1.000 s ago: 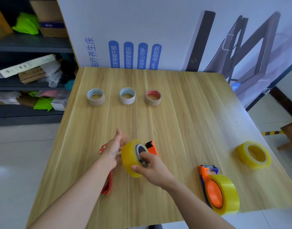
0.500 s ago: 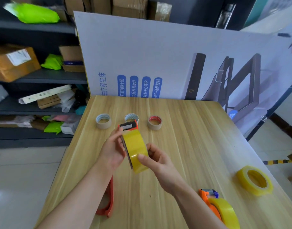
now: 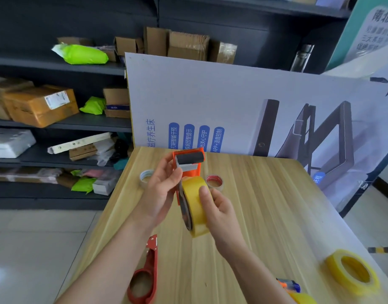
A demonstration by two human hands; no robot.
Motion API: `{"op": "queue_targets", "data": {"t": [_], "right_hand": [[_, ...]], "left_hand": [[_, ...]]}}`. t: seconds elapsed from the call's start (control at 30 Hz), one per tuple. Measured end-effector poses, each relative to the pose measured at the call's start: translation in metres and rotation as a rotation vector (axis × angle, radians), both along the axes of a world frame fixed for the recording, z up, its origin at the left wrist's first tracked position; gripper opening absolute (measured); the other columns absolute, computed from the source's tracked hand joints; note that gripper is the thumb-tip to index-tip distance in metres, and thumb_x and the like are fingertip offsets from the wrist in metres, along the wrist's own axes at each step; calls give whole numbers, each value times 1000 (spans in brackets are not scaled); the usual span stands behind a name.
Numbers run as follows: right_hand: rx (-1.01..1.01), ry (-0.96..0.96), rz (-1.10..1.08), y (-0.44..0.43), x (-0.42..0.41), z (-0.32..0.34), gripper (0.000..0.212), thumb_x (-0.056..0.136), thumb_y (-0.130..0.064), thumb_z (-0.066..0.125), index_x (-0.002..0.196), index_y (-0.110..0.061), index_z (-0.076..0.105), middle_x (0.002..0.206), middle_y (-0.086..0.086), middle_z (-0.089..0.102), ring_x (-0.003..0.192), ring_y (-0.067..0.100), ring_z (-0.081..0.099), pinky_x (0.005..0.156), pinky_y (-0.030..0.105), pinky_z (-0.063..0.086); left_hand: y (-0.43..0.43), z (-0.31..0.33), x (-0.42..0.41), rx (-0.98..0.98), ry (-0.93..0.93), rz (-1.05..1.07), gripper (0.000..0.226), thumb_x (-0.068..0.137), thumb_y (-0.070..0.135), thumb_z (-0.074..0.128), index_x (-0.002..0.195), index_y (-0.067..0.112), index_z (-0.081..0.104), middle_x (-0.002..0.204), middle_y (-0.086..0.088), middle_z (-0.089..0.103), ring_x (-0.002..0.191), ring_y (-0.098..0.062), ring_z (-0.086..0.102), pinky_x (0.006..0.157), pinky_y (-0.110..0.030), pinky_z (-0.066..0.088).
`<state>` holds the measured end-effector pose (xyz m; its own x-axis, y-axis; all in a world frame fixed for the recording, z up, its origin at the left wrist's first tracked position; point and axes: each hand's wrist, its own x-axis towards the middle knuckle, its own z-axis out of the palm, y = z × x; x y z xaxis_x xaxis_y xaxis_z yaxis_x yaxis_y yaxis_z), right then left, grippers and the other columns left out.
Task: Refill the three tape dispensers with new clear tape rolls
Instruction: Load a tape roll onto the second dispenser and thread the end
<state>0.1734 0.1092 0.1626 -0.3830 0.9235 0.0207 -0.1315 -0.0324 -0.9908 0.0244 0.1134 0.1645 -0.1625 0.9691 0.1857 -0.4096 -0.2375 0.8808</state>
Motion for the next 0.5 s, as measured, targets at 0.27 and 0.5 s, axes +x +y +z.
{"op": "queue_targets", "data": {"t": [0.27, 0.5], "right_hand": [[-21, 5, -6, 4, 1, 8, 44, 74, -38, 77, 100, -4, 66, 85, 14, 76, 74, 27, 76, 58, 30, 58], [64, -88, -81, 9, 2, 9, 52, 67, -42, 78, 97, -1, 67, 83, 12, 77, 75, 24, 76, 65, 38, 62]], "left_hand": [[-9, 16, 2, 130, 505, 293, 39, 92, 33, 55, 131, 27, 50, 132, 2, 52, 121, -5, 50, 94, -17, 44], [-8, 17, -10, 261, 1163, 581, 12, 78, 34, 68, 83, 24, 70, 123, 4, 50, 122, -12, 43, 103, -34, 32]]}}
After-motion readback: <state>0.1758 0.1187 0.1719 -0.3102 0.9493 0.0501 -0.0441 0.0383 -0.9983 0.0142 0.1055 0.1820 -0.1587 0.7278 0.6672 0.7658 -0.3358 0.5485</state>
